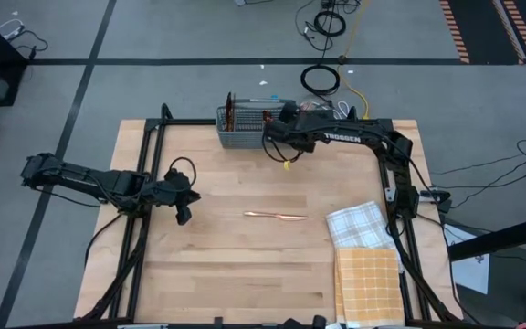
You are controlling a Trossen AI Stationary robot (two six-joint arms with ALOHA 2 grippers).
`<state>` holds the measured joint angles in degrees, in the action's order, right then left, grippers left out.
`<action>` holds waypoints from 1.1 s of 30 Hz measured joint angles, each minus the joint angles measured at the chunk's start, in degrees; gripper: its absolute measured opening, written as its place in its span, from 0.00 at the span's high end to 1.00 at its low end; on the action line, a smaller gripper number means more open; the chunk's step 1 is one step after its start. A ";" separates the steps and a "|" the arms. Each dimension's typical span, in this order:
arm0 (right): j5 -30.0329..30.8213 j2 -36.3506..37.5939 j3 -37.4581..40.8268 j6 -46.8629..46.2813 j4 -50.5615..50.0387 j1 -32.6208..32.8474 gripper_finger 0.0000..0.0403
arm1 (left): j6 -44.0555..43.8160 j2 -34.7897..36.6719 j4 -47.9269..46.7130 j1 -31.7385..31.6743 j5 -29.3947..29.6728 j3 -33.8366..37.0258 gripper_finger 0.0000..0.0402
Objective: Sort silverware
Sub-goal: Put the bronze fork into the gray silverware rack, then put the bronze knife into the gray silverware rack
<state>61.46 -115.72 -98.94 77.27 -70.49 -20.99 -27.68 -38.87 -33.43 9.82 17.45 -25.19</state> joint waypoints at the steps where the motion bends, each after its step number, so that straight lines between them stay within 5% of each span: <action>1: -0.79 0.00 0.00 0.23 0.19 0.00 0.99 | 0.00 0.00 0.00 0.00 0.00 0.01 0.87; 10: -3.19 0.00 0.00 -6.98 0.24 0.11 0.77 | 0.07 0.00 -0.04 0.00 0.00 0.01 0.87; 17: 0.63 0.00 0.00 -11.32 -0.08 0.11 0.58 | 0.07 0.00 -0.05 0.00 0.00 0.02 0.87; 27: 6.15 5.57 0.00 -18.31 -1.71 1.08 0.57 | -0.84 0.00 0.61 0.00 -0.44 0.02 0.87; 33: -9.33 10.95 -0.11 -41.53 -5.71 6.11 0.57 | -2.03 0.00 8.33 0.00 -4.39 0.02 0.87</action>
<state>52.13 -104.77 -99.04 35.74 -76.20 -14.89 -29.71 -38.87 -25.10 9.82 13.07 -25.17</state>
